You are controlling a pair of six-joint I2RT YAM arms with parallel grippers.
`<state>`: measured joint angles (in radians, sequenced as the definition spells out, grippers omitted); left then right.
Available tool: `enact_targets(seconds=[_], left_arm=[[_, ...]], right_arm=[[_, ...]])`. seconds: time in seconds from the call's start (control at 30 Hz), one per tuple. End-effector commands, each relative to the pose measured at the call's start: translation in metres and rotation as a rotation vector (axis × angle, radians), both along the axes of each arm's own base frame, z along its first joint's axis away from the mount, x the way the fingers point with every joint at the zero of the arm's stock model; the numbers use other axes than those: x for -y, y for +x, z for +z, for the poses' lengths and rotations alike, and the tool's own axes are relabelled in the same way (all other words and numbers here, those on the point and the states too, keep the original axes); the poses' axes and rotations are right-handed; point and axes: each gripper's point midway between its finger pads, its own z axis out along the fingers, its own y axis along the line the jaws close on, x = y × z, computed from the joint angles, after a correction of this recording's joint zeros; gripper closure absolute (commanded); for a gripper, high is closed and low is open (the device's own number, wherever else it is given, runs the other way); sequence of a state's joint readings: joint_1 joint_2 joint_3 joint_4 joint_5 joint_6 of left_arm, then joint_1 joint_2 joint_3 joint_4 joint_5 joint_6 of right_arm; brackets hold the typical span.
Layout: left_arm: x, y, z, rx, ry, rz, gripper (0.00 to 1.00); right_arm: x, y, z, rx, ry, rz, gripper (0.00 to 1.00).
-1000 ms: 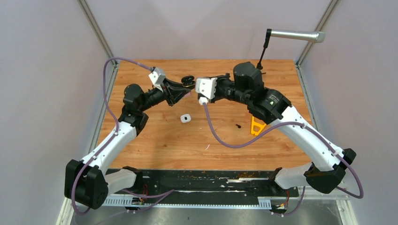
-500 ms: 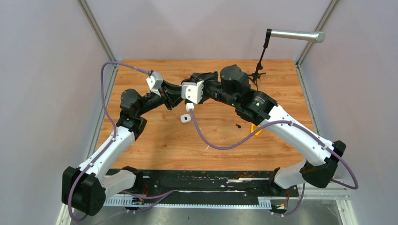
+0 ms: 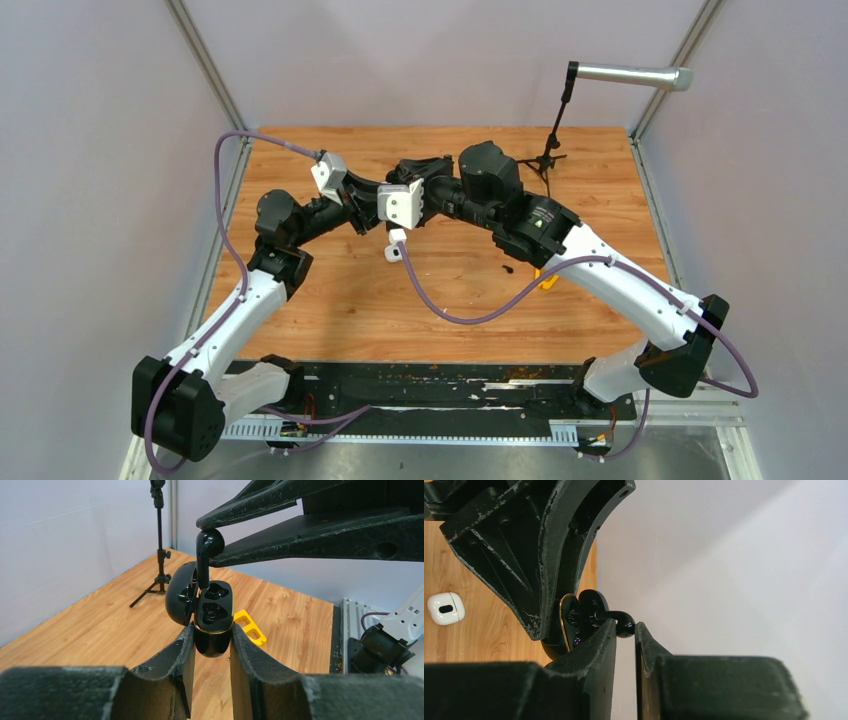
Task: Insert the wireless bluetooth earbuds into the charging case
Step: Place the earbud in the charging case.
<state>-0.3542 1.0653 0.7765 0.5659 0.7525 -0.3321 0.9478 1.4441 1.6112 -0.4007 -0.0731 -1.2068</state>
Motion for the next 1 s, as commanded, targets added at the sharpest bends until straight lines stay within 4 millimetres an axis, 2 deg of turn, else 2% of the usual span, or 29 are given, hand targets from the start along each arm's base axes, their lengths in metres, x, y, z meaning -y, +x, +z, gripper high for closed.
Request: enact_targets(seconds=[0.0, 0.63, 0.97], left_arm=[[-0.002, -0.007, 0.015, 0.045, -0.027, -0.001, 1.0], [-0.002, -0.006, 0.018, 0.039, -0.039, 0.009, 1.0], [-0.003, -0.003, 0.017, 0.029, -0.045, 0.023, 1.0]], right_arm=[[-0.004, -0.006, 0.017, 0.021, 0.034, 0.036, 1.0], [-0.015, -0.009, 0.006, -0.026, 0.014, 0.079, 1.0], [-0.014, -0.011, 0.001, -0.041, 0.001, 0.083, 1.0]])
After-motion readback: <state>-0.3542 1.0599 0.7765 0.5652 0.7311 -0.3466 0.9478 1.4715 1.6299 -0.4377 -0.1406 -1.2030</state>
